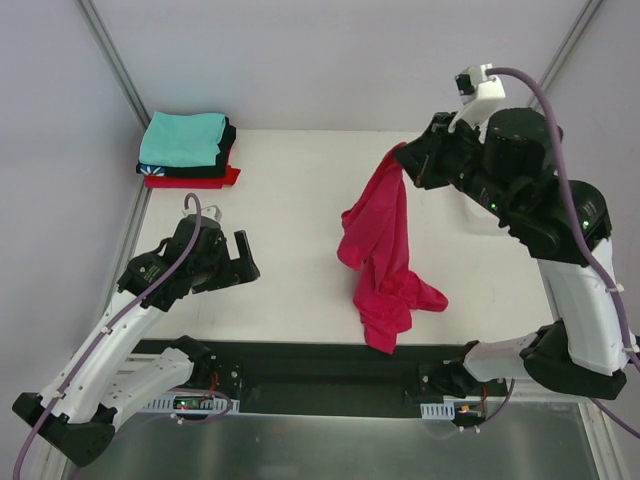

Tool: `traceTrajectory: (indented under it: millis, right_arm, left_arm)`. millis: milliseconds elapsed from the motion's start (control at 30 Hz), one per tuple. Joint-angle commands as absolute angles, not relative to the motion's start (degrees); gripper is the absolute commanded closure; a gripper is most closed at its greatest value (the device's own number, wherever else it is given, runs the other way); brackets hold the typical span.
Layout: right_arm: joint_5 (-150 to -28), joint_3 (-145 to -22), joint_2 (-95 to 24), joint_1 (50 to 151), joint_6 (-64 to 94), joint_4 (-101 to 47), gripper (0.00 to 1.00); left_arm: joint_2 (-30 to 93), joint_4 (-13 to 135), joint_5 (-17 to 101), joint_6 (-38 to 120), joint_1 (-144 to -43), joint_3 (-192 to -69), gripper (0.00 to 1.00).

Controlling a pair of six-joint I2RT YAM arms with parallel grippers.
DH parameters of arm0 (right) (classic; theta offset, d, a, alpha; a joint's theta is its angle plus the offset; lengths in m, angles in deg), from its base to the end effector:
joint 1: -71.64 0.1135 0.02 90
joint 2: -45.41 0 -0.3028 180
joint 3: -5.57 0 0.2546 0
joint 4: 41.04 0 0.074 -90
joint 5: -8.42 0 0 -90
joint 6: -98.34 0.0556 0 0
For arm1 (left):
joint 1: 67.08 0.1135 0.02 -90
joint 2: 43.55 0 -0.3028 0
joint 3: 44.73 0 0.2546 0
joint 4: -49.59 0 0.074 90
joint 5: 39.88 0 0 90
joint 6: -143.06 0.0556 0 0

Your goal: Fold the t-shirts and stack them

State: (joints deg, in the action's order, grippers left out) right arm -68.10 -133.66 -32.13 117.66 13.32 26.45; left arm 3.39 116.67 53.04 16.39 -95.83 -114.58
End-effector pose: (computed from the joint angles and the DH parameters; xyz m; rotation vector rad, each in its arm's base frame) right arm 0.1502 0.1369 0.6204 -0.4213 1.6380 0.4748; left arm 0.1247 -0.0652 0.3436 -0.1913 2.3889 -0.4960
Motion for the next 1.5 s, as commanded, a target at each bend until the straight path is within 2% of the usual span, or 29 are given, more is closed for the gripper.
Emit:
traceTrajectory:
  millis: [0, 233, 467, 733, 767, 800, 833, 933, 1200, 1333, 1467]
  right_arm:
    - [-73.7, -128.6, -34.7, 115.9, 13.6, 23.6, 0.99]
    - [-70.2, -118.7, -34.9, 113.0, 8.6, 18.5, 0.99]
    - [-80.3, -110.8, -41.9, 102.7, 5.6, 8.8, 0.99]
    - [-80.3, -113.8, -53.7, 101.1, 1.8, 5.4, 0.98]
    - [-80.4, -114.1, -54.3, 101.0, 1.8, 5.4, 0.94]
    - [-80.5, -114.2, -55.0, 101.1, 1.8, 5.5, 0.83]
    - [-80.9, -114.0, -55.1, 101.1, 2.3, 5.6, 0.66]
    - [-83.4, -110.4, -52.9, 101.3, 4.2, 5.5, 0.58]
    - [-81.9, -94.1, -41.5, 104.0, 11.5, 4.6, 0.66]
    - [-82.4, -86.1, -37.5, 104.9, 14.6, 4.2, 0.77]
    - [-79.6, -78.0, -34.1, 106.5, 16.3, 1.9, 0.8]
  left_arm:
    - [2.6, 116.9, 51.7, 16.2, -95.2, -115.7, 0.01]
    - [2.8, 116.8, 51.8, 16.4, -95.2, -115.7, 0.01]
    - [3.7, 116.7, 51.8, 16.5, -95.2, -115.5, 0.01]
    - [3.3, 116.7, 51.6, 16.9, -95.2, -115.1, 0.01]
    - [2.9, 116.8, 51.6, 16.9, -95.2, -114.7, 0.01]
    - [2.9, 116.8, 51.6, 16.8, -95.2, -114.4, 0.01]
    - [2.8, 116.8, 51.5, 16.8, -95.2, -114.2, 0.01]
    - [2.6, 116.7, 51.6, 16.6, -95.2, -113.2, 0.01]
    - [3.2, 115.5, 50.7, 16.3, -95.2, -112.4, 0.01]
    - [3.6, 115.0, 50.7, 16.6, -95.2, -111.7, 0.01]
    - [4.3, 114.1, 50.2, 16.5, -95.2, -111.2, 0.01]
